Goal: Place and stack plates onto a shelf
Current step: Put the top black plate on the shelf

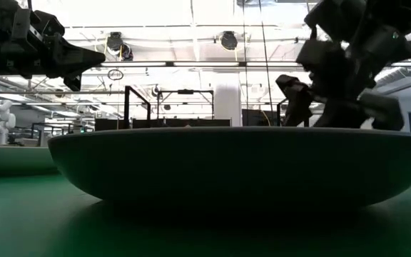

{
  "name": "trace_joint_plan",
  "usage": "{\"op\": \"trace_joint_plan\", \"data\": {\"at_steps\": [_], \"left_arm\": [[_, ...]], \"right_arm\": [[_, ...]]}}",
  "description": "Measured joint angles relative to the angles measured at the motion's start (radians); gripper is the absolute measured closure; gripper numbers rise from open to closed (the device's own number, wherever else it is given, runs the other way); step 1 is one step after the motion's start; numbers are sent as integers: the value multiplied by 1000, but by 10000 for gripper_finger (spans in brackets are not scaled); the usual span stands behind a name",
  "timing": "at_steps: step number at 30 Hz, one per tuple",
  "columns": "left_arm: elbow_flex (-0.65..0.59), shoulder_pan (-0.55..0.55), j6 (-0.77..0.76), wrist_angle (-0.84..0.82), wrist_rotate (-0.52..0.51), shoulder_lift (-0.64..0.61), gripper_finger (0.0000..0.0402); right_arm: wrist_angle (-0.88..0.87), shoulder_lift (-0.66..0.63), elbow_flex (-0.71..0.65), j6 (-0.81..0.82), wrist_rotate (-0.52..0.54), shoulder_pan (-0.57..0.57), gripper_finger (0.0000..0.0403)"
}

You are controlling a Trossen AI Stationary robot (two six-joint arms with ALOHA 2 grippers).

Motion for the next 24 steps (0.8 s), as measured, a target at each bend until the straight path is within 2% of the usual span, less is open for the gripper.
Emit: {"op": "trace_joint_plan", "data": {"at_steps": [10,13,17,22,24], "left_arm": [[0,0,0,0,0,0,398],[0,0,0,0,0,0,398],[0,0,0,0,0,0,398],[0,0,0,0,0,0,398],[0,0,0,0,0,0,398]], "right_arm": [[219,173,0,-158,53,4,217],[237,205,1,-189,74,4,225],[245,223,1,-190,69,4,274],[235,222,1,-183,42,6,379],[247,209,1,-200,25,5,392]]}}
